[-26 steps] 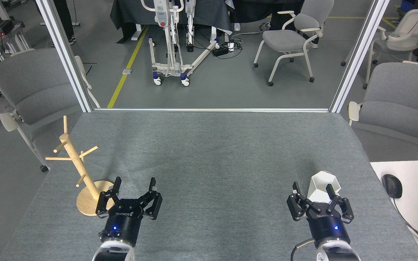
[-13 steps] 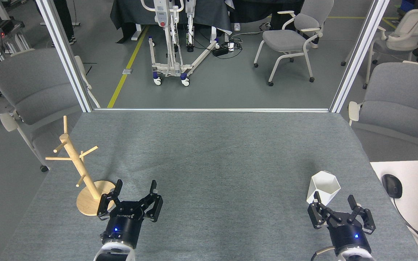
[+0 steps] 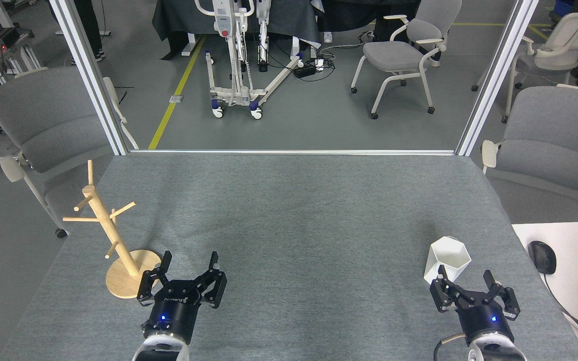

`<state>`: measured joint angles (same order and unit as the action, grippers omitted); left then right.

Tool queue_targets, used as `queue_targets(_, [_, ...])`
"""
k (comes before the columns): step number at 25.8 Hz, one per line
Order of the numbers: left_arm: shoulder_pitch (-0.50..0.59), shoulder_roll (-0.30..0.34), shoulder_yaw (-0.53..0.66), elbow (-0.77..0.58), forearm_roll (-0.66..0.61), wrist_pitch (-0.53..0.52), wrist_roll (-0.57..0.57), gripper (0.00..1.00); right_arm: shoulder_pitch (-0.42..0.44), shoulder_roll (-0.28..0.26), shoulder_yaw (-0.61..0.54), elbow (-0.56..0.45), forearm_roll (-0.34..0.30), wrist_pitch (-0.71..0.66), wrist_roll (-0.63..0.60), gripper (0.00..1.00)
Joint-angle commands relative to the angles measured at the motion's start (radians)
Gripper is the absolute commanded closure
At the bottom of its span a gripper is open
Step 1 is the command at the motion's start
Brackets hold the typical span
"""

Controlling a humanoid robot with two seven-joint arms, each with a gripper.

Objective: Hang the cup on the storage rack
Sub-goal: 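Lower the right gripper around the white hexagonal cup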

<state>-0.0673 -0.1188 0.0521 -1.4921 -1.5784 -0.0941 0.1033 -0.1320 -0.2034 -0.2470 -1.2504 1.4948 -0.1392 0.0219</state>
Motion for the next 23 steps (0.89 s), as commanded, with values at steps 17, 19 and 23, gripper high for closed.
queue_targets(17, [-0.020,-0.001,0.000,0.032,0.000,0.007,0.000,0.01,-0.101,-0.002,0.014,0.158,-0.001,0.000,-0.010,0.00])
queue_targets(19, [-0.020,0.001,0.000,0.033,0.000,0.007,0.000,0.01,-0.104,-0.002,0.014,0.166,-0.001,0.000,-0.010,0.00])
queue_targets(23, [-0.019,0.001,0.000,0.047,0.000,0.007,0.001,0.01,-0.113,-0.002,0.015,0.172,-0.001,0.000,-0.010,0.00])
